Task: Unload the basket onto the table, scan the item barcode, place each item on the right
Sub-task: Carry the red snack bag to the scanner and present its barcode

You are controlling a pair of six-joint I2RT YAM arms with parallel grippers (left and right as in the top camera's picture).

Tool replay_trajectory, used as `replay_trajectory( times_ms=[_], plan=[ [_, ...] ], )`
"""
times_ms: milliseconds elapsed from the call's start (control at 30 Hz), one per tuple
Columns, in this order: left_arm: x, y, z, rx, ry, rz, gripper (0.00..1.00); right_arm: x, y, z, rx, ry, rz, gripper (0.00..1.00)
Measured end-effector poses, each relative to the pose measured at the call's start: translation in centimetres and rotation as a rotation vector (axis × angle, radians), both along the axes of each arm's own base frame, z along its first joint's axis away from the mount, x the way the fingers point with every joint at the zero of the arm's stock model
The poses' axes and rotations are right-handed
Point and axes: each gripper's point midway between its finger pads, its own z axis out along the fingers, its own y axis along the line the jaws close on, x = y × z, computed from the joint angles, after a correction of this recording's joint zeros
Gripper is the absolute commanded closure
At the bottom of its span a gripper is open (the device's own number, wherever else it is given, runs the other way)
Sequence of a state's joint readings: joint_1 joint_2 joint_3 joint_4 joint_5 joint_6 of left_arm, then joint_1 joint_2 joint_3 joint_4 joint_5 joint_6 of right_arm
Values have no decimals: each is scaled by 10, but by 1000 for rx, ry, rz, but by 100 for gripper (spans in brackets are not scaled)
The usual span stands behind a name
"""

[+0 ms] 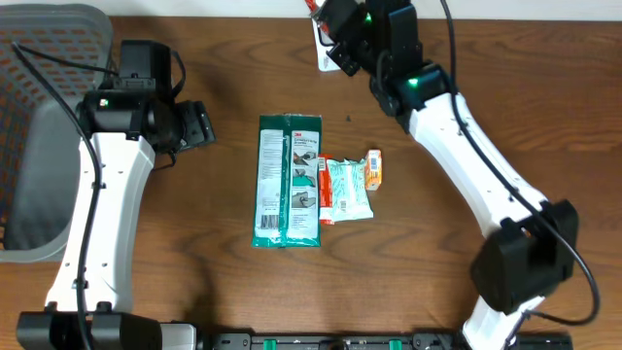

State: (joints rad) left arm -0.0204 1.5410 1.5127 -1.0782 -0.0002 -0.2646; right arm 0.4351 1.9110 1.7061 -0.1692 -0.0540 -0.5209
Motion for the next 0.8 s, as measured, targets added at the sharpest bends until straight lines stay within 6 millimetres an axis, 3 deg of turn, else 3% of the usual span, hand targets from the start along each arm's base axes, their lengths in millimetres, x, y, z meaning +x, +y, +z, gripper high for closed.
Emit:
replay_trajectory(
  times_ms=[200,367,500,700,800],
  plan=[
    [0,0,0,0,-1,0,18,30,25,-5,-10,-187,114,99],
    [0,0,0,0,0,0,18,62,38,-41,-35,-334,148,99],
    [0,0,0,0,2,0,18,87,28,-74,-28,-443,124,99],
    [0,0,0,0,1,0,18,100,6,-83,-28,-470,86,99],
    [0,0,0,0,1,0,18,99,6,-82,-24,-475,98,99]
  ],
)
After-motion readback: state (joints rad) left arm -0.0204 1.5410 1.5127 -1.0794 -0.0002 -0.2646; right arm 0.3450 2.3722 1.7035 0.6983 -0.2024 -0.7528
